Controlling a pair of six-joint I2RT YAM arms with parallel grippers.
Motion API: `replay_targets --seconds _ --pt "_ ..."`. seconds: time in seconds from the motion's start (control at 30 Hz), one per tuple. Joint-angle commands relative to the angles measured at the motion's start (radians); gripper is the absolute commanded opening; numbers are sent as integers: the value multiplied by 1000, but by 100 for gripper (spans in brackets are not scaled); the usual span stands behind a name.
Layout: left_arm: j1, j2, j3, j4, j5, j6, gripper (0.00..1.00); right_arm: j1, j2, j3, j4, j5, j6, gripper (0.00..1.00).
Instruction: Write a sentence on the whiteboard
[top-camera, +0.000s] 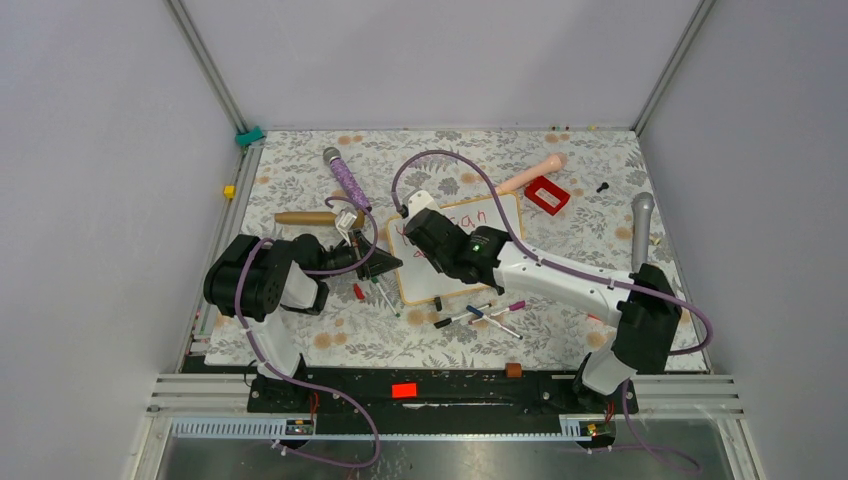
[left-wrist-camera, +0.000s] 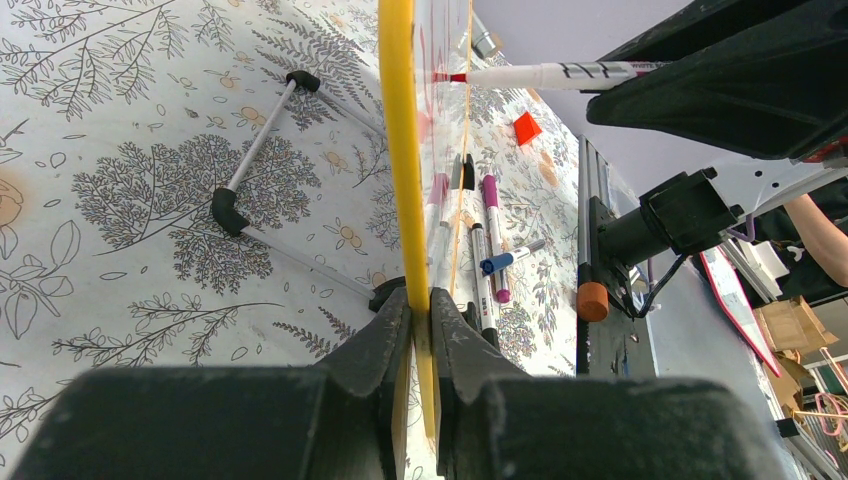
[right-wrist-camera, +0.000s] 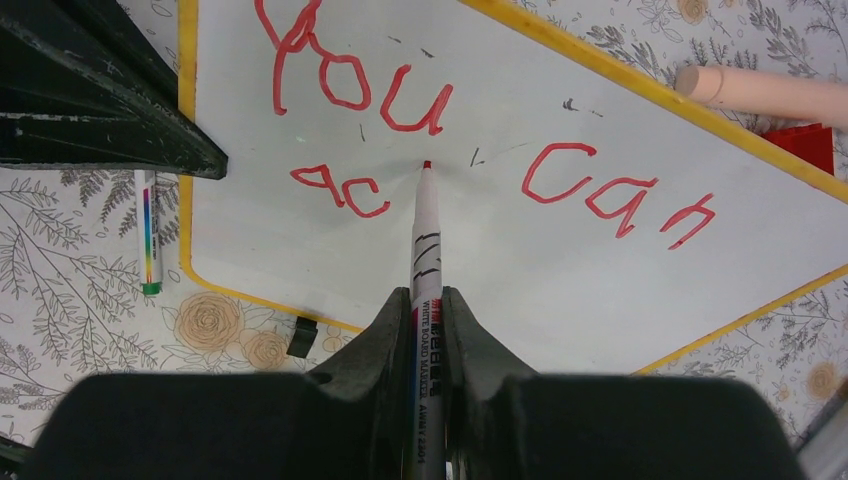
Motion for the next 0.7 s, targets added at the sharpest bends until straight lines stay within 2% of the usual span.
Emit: replay_targets --seconds 0.0,0.67 --pt "-1 -10 9 34 -1 69 0 -13 22 63 15 12 -7 0" --pt "-1 -9 10 33 0 70 0 -16 -4 -36 -22 -61 42 0"
